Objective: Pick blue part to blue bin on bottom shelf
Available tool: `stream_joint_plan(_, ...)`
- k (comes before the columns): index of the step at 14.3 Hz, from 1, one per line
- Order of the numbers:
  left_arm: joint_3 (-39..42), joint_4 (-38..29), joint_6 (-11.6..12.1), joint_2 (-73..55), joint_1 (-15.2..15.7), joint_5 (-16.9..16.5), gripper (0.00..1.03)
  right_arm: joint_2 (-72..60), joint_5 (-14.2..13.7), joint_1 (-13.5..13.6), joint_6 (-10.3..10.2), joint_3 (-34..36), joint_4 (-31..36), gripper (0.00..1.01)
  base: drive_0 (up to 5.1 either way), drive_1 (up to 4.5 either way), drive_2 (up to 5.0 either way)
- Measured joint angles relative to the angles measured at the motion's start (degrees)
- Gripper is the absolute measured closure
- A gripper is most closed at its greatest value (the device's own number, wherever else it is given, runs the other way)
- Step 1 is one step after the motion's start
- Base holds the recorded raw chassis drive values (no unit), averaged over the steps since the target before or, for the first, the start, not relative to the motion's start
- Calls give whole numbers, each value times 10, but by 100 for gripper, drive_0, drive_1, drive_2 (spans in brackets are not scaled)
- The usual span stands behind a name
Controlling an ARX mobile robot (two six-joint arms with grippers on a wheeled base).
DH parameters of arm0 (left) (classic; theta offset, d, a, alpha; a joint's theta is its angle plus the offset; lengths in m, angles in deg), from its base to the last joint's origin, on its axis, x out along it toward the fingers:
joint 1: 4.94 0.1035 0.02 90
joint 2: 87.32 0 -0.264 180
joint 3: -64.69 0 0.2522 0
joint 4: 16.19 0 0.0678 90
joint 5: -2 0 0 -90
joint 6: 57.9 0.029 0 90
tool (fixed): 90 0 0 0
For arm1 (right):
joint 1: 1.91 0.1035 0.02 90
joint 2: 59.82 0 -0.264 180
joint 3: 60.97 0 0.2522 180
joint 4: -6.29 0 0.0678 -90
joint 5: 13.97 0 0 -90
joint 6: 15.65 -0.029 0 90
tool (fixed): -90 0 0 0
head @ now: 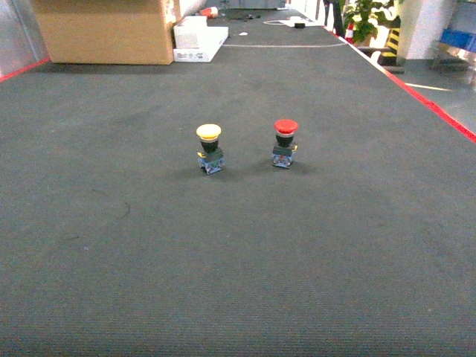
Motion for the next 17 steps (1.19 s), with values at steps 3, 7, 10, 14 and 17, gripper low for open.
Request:
stream_joint_plan(3, -10, 318, -2, 397, -152, 155, 60, 0, 0, 0, 0, 0, 0, 3, 0, 0, 0)
stream_joint_plan(7, -11, 325, -1, 419, -160, 166, 60, 0, 0, 0, 0, 0, 0, 3, 0, 0, 0)
stream_joint_plan(10, -12, 327, -1, 415, -160, 167, 60, 0, 0, 0, 0, 0, 0, 3, 0, 0, 0)
stream_joint_plan(14, -12, 327, -1, 413, -158, 167, 60, 0, 0, 0, 0, 0, 0, 3, 0, 0, 0)
stream_joint_plan(17, -12, 327, -1, 413, -158, 167, 60, 0, 0, 0, 0, 0, 0, 3, 1, -31, 34)
